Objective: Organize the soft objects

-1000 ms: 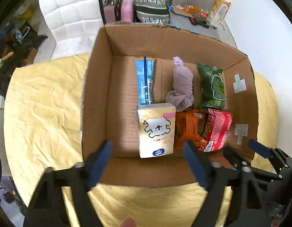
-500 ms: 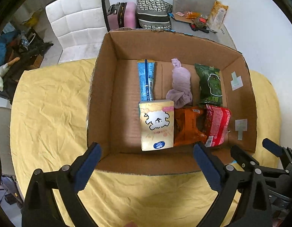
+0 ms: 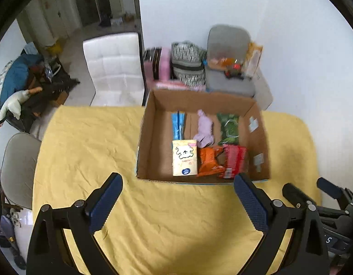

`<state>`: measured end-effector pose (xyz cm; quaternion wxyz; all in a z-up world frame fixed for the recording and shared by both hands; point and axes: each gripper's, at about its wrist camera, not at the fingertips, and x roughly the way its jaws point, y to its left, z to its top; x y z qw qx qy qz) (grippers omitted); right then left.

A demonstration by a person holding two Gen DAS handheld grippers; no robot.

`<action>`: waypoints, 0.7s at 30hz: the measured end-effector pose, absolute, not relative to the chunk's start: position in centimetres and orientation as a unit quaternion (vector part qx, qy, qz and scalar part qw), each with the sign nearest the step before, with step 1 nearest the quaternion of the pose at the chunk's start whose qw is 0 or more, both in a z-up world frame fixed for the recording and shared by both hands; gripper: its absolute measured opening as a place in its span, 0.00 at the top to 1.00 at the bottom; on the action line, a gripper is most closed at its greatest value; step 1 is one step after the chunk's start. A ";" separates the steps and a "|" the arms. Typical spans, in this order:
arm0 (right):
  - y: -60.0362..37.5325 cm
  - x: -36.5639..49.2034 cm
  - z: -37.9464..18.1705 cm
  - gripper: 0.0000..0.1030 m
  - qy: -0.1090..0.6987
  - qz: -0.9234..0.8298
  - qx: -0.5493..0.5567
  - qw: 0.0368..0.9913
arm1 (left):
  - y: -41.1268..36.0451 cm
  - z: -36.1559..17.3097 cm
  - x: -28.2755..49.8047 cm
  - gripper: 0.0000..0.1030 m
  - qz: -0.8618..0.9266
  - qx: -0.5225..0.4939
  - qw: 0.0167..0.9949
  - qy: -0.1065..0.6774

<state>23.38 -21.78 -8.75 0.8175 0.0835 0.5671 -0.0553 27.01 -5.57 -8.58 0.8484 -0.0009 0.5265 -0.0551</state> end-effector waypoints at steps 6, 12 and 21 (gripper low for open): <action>-21.3 17.7 -1.9 0.00 0.523 -0.043 0.077 0.847 | -5.3 -2.6 21.8 0.03 -0.051 0.020 0.870 0.491; -21.0 12.9 3.8 0.00 0.485 -0.036 0.079 0.870 | -4.7 1.6 18.0 0.03 -0.052 0.021 0.887 0.459; -20.4 7.7 9.1 0.00 0.455 -0.024 0.065 0.888 | -4.1 4.0 14.4 0.03 -0.050 0.010 0.893 0.446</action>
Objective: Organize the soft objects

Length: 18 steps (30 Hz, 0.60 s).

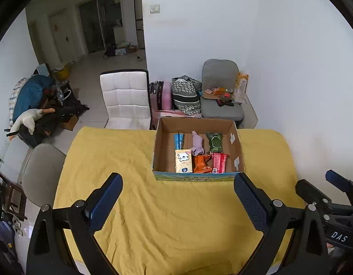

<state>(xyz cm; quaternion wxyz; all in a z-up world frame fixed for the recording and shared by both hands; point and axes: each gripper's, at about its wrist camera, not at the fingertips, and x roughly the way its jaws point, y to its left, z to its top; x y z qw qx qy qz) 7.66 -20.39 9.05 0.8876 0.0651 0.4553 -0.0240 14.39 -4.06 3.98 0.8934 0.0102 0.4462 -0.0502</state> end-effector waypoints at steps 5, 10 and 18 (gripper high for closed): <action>-20.7 6.4 10.1 0.00 0.449 -0.027 0.060 0.891 | -4.1 4.1 13.6 0.03 -0.041 0.014 0.898 0.437; -21.2 6.0 10.9 0.00 0.437 -0.036 0.058 0.897 | -4.1 4.5 13.1 0.03 -0.037 0.015 0.903 0.429; -21.5 6.0 11.5 0.00 0.433 -0.044 0.055 0.899 | -4.3 4.8 12.9 0.03 -0.032 0.010 0.905 0.424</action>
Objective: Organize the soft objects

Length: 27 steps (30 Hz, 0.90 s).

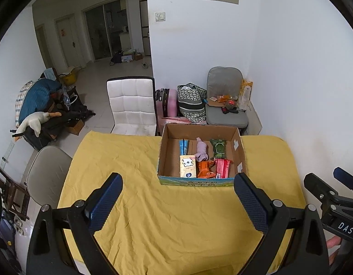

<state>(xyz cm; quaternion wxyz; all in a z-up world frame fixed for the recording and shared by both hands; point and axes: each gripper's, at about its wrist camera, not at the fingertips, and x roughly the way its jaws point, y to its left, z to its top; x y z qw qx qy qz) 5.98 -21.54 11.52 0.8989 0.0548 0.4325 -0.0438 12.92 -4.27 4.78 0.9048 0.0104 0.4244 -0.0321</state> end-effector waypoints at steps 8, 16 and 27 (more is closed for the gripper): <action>-21.7 6.5 11.3 0.00 0.435 -0.042 0.057 0.898 | -4.2 4.8 12.9 0.03 -0.032 0.011 0.905 0.424; -21.9 6.7 11.3 0.00 0.434 -0.039 0.058 0.898 | -4.0 5.3 12.9 0.03 -0.029 0.007 0.906 0.422; -21.8 6.9 11.4 0.00 0.431 -0.039 0.050 0.900 | -4.0 5.6 13.1 0.03 -0.024 0.005 0.907 0.421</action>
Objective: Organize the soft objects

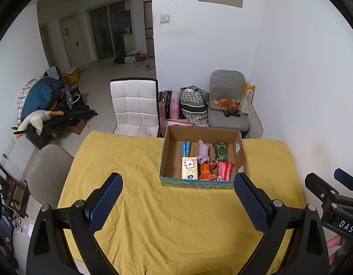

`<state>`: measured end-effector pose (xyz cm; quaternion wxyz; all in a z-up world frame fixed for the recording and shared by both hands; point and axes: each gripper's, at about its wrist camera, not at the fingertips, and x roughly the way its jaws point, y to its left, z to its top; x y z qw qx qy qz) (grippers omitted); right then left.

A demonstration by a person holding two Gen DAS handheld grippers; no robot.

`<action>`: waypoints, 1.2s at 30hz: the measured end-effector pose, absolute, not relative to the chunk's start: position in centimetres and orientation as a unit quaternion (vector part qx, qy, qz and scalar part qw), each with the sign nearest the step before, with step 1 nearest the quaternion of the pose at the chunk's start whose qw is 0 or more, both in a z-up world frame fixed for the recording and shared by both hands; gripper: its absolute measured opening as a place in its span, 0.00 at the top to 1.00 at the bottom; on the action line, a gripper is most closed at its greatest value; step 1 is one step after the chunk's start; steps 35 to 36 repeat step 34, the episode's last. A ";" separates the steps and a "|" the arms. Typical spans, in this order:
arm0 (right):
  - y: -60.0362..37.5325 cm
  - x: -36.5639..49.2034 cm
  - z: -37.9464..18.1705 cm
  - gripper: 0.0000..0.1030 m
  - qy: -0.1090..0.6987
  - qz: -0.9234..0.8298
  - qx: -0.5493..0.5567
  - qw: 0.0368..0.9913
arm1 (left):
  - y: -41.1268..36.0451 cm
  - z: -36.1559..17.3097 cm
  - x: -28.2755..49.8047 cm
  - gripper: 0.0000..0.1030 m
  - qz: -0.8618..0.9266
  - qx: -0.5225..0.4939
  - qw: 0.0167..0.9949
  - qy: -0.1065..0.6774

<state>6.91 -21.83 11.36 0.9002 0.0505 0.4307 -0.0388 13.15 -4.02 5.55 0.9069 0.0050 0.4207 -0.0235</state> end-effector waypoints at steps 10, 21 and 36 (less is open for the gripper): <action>-21.1 7.2 11.8 0.00 0.428 -0.034 0.041 0.902 | -4.1 5.3 13.2 0.03 -0.015 0.004 0.907 0.421; -20.6 7.6 11.7 0.00 0.429 -0.028 0.036 0.902 | -3.8 4.7 12.9 0.03 -0.004 -0.004 0.907 0.421; -20.6 7.4 11.6 0.00 0.427 -0.029 0.034 0.903 | -3.8 4.8 12.6 0.03 -0.003 -0.004 0.908 0.419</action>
